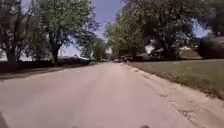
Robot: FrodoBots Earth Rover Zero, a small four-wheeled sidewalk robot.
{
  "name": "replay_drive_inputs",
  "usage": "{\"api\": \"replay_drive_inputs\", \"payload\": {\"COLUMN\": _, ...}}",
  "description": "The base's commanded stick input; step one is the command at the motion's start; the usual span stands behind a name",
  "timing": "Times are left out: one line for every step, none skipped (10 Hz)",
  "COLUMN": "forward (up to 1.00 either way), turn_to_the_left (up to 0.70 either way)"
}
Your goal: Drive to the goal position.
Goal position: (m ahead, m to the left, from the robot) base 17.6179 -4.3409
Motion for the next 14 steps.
{"api": "replay_drive_inputs", "payload": {"forward": 0.70, "turn_to_the_left": 0.00}}
{"api": "replay_drive_inputs", "payload": {"forward": 0.70, "turn_to_the_left": 0.00}}
{"api": "replay_drive_inputs", "payload": {"forward": 0.70, "turn_to_the_left": 0.00}}
{"api": "replay_drive_inputs", "payload": {"forward": 0.70, "turn_to_the_left": 0.00}}
{"api": "replay_drive_inputs", "payload": {"forward": 0.70, "turn_to_the_left": 0.00}}
{"api": "replay_drive_inputs", "payload": {"forward": 0.70, "turn_to_the_left": 0.00}}
{"api": "replay_drive_inputs", "payload": {"forward": 0.70, "turn_to_the_left": 0.00}}
{"api": "replay_drive_inputs", "payload": {"forward": 0.70, "turn_to_the_left": 0.00}}
{"api": "replay_drive_inputs", "payload": {"forward": 0.70, "turn_to_the_left": 0.00}}
{"api": "replay_drive_inputs", "payload": {"forward": 0.70, "turn_to_the_left": 0.00}}
{"api": "replay_drive_inputs", "payload": {"forward": 0.70, "turn_to_the_left": 0.00}}
{"api": "replay_drive_inputs", "payload": {"forward": 0.70, "turn_to_the_left": 0.00}}
{"api": "replay_drive_inputs", "payload": {"forward": 0.70, "turn_to_the_left": 0.00}}
{"api": "replay_drive_inputs", "payload": {"forward": 0.70, "turn_to_the_left": 0.00}}
